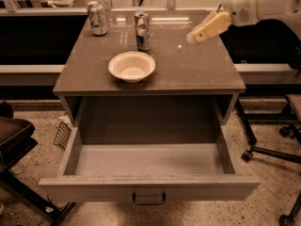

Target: Place redbull can into top drawer

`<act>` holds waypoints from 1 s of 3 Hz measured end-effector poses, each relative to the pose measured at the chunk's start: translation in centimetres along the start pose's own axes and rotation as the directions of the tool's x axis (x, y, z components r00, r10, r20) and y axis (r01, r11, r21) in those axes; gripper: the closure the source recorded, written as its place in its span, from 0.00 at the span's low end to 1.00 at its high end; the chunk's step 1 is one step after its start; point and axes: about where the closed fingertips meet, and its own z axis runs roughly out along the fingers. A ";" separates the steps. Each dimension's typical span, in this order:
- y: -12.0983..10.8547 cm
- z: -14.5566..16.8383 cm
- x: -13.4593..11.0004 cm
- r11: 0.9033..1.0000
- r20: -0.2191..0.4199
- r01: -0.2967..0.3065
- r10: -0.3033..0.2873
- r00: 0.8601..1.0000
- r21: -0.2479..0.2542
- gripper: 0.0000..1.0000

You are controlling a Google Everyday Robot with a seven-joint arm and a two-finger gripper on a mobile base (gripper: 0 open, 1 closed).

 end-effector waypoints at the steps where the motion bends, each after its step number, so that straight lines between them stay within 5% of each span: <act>1: -5.5 5.3 -0.1 0.991 0.159 -0.117 0.104 0.982 0.071 0.00; 2: -8.5 9.6 1.0 0.967 0.264 -0.240 0.209 0.942 0.090 0.00; 3: -8.5 9.7 1.0 0.967 0.263 -0.240 0.210 0.942 0.090 0.00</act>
Offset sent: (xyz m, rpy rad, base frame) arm 0.1720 0.0346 -0.0254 0.5034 0.0149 -0.1417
